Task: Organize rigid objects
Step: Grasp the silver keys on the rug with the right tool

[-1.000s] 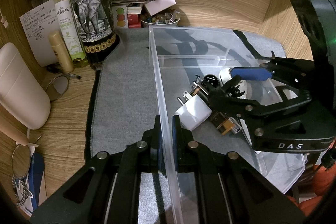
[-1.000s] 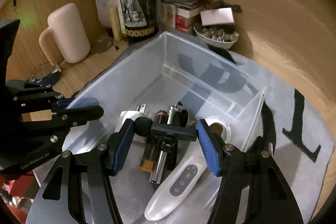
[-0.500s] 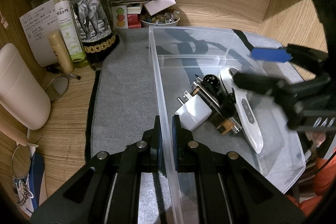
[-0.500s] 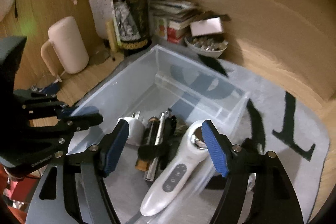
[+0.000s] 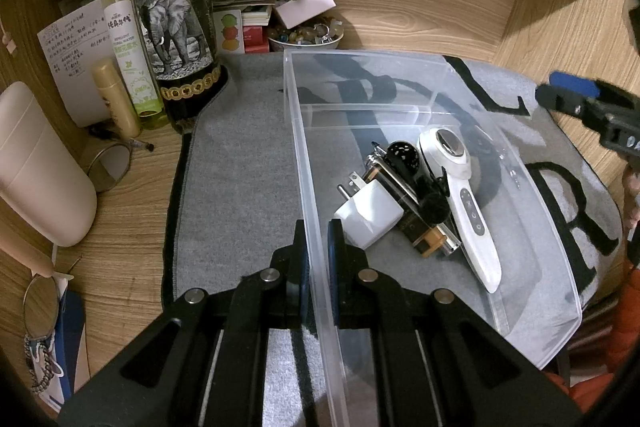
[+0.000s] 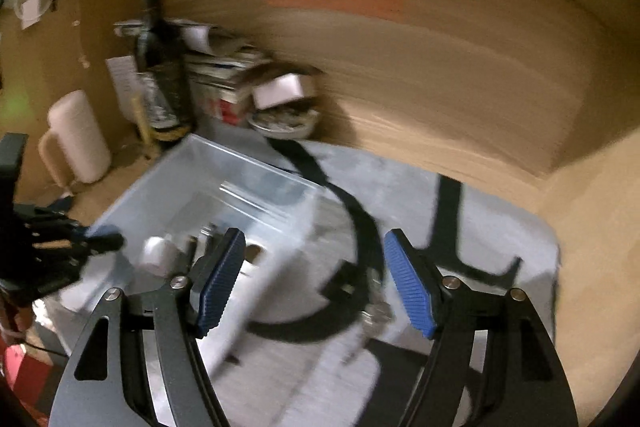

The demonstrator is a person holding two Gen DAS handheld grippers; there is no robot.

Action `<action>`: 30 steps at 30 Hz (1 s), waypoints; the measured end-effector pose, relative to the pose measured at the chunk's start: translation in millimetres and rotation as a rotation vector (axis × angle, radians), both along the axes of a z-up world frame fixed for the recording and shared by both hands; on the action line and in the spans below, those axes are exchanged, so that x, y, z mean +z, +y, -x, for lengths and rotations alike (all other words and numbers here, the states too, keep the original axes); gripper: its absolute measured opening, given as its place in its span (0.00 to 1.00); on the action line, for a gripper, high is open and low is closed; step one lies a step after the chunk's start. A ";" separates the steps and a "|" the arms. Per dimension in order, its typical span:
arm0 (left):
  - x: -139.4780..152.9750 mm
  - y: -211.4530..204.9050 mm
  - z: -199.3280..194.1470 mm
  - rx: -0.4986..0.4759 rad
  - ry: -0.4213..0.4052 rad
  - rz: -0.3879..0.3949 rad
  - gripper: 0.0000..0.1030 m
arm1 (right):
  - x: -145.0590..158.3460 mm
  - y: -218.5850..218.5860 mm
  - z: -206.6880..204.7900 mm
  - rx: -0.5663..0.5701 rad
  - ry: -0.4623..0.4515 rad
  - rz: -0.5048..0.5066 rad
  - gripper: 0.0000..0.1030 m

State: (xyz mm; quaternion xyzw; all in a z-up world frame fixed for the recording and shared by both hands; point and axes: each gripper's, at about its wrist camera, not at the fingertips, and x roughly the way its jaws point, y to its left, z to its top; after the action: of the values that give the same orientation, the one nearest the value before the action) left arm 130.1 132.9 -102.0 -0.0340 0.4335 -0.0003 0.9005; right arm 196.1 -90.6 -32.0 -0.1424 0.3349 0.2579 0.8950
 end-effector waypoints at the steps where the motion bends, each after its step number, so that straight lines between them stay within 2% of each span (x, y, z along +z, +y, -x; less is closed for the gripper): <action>1: 0.0 0.1 0.0 0.001 0.000 0.001 0.07 | -5.2 -6.9 -3.0 -0.021 0.011 0.008 0.67; 12: 0.6 -3.2 -2.1 0.003 0.003 -0.004 0.07 | -74.0 -40.7 -27.4 -0.122 0.173 0.083 0.67; 20: 0.3 -2.7 -2.4 0.004 0.004 -0.004 0.07 | -94.1 -41.5 -42.0 -0.141 0.193 0.087 0.66; 25: 0.3 -2.8 -2.3 0.003 0.003 -0.004 0.07 | -100.1 -42.6 -48.5 -0.140 0.201 0.071 0.58; 28: 0.3 -2.9 -2.3 0.004 0.003 -0.004 0.07 | -100.3 -40.2 -47.2 -0.122 0.196 0.066 0.49; 30: 0.3 -2.9 -2.3 0.004 0.003 -0.003 0.07 | -100.3 -38.8 -44.3 -0.108 0.190 0.070 0.40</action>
State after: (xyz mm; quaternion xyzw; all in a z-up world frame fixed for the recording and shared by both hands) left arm 132.4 130.1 -101.8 -0.0333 0.4346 0.0022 0.9000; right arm 240.4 -129.4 -132.3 -0.1301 0.4343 0.2098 0.8663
